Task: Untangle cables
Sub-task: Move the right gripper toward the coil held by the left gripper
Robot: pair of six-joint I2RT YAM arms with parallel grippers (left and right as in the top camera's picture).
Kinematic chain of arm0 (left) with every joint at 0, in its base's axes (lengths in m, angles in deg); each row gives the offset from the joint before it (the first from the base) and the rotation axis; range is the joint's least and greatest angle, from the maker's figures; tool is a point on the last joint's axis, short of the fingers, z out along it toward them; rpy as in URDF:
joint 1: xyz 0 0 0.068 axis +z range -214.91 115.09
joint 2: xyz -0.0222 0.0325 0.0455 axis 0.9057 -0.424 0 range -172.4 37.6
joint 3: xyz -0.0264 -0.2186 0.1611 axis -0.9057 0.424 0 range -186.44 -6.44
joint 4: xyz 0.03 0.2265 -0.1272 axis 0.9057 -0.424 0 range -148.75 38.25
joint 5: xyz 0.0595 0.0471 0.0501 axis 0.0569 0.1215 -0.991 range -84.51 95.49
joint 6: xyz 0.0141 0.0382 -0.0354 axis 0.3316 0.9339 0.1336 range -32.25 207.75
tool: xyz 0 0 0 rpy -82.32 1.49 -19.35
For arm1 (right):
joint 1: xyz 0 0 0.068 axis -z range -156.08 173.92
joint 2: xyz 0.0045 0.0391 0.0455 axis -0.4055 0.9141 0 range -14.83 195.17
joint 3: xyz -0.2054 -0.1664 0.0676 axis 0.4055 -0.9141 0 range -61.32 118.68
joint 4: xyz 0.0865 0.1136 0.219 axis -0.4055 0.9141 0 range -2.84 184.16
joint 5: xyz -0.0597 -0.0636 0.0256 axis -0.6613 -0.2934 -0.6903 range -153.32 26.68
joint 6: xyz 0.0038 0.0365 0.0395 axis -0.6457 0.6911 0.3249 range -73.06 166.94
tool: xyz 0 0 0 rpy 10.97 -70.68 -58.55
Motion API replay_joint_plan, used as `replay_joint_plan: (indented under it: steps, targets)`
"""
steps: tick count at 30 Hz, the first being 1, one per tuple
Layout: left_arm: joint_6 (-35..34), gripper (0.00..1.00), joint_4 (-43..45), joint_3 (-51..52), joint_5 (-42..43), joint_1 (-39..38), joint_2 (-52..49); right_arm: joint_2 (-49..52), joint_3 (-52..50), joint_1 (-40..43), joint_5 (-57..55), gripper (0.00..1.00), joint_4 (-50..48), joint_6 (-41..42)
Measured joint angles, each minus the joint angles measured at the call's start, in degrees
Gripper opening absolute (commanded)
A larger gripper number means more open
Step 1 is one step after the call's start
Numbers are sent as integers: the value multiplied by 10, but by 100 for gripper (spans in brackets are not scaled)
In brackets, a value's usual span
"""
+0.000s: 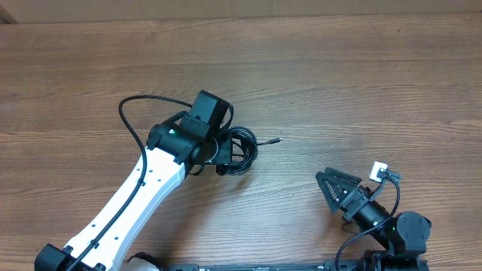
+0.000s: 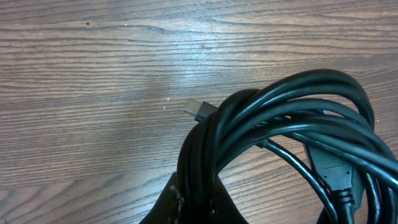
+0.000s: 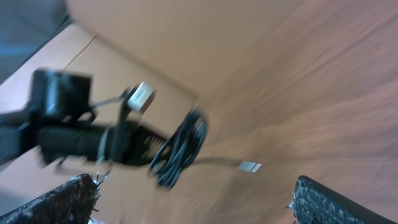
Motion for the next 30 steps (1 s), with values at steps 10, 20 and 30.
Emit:
replay_joint_plan:
  steps: [10,20,30]
  targets:
    - [-27,4,12,0,0,0,-3,29,0,0,8,75,19,-21]
    - [-50,4,67,2,0,-12,-6,183,17,-34,-7,64,24,2]
    - [-52,4,73,10,-22,-70,-17,332,99,-218,-118,56,6,16]
